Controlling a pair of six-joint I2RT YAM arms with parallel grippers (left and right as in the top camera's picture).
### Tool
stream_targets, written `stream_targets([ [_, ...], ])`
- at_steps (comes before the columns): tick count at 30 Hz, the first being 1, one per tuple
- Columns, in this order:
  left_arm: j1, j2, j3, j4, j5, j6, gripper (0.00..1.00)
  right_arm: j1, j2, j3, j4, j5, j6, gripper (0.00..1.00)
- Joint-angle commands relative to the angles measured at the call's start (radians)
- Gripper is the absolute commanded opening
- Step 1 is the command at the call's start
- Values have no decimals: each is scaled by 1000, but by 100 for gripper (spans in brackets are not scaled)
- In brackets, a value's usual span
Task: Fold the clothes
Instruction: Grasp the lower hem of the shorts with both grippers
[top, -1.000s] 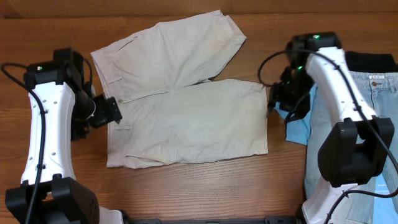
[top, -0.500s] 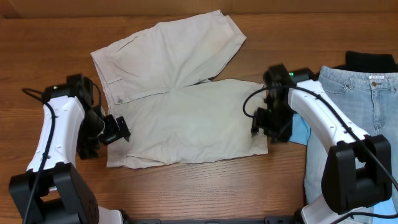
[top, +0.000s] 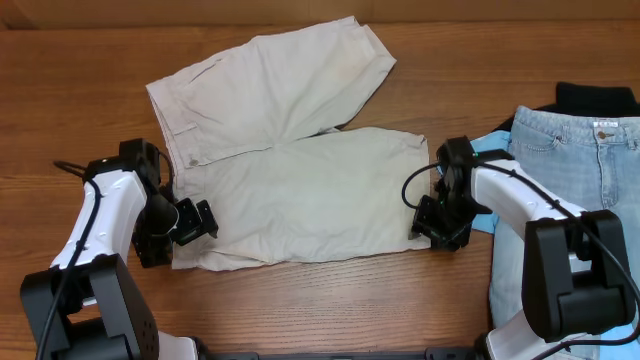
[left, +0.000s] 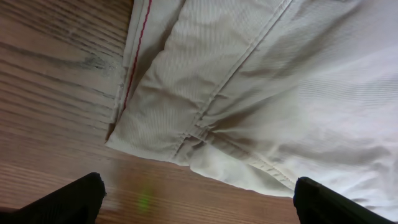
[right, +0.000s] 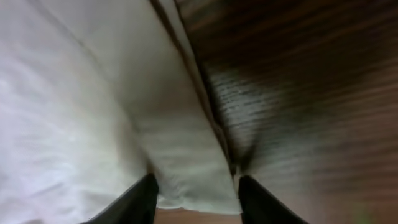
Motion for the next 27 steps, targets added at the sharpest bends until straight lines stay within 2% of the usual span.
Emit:
stream_targets([
  [1, 3, 2, -7, 1, 5, -6, 100, 0, -2, -50, 51, -22, 27, 34],
  [5, 3, 2, -8, 0, -26, -5, 100, 0, -2, -62, 67, 34, 27, 28],
  [11, 3, 2, -11, 6, -66, -6, 100, 0, -3, -61, 64, 57, -3, 13],
  [17, 3, 2, -76, 20, -92, -19, 100, 0, -3, -14, 29, 57, -29, 12],
  [23, 26, 2, -191, 151, -126, -156, 100, 0, -3, 48, -24, 57, -30, 12],
  [27, 65, 2, -211, 208, -156, -196, 93, 0, -4, 80, -43, 57, -53, 12],
])
